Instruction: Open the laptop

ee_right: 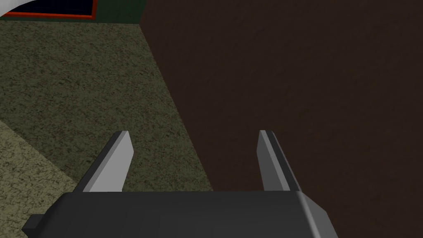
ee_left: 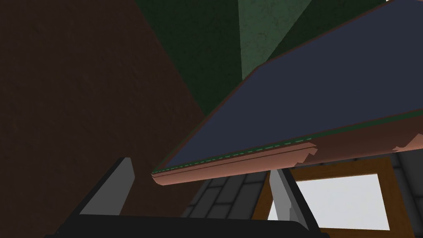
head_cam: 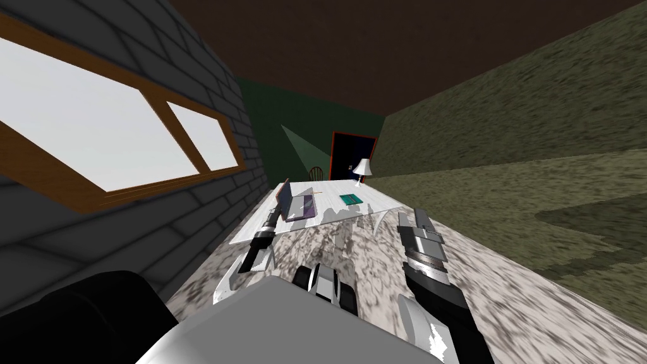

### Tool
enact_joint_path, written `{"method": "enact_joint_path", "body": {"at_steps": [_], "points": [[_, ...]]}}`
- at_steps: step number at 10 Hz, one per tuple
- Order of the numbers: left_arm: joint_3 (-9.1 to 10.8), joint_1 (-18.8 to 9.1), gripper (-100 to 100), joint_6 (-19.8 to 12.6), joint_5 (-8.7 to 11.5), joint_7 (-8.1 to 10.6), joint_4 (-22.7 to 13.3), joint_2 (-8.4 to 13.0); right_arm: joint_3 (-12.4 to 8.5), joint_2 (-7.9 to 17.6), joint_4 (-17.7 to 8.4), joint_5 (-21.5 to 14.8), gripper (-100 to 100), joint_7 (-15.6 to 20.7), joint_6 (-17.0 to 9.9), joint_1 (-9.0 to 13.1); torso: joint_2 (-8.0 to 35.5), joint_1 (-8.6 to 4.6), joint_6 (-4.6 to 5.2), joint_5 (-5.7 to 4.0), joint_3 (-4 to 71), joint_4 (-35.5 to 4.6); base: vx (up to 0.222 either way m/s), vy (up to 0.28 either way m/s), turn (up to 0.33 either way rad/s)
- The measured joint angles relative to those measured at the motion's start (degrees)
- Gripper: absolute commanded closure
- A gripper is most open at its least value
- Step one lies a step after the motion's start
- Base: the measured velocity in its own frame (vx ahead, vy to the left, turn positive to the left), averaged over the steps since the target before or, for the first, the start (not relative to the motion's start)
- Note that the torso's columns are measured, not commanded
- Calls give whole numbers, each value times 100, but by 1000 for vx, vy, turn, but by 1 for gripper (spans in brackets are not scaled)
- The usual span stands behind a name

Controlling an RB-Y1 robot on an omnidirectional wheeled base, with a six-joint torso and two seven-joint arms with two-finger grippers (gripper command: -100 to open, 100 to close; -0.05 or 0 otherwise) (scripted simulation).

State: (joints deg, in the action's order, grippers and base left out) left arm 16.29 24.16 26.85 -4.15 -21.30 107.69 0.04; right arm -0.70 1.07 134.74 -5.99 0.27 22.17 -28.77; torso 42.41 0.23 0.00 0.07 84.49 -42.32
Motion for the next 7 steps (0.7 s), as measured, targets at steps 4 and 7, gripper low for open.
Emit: {"method": "enact_joint_path", "body": {"at_steps": [4, 7], "points": [[30, 43, -100, -260, 25, 15, 297, 24, 0, 0, 0, 0, 0, 0, 0, -1, -28, -26, 0, -8, 18, 9, 50, 7, -20], [25, 8, 100, -107, -11, -30, 119, 16, 0, 0, 0, 0, 0, 0, 0, 1, 28, -22, 2, 8, -18, -5, -45, -9, 28]]}}
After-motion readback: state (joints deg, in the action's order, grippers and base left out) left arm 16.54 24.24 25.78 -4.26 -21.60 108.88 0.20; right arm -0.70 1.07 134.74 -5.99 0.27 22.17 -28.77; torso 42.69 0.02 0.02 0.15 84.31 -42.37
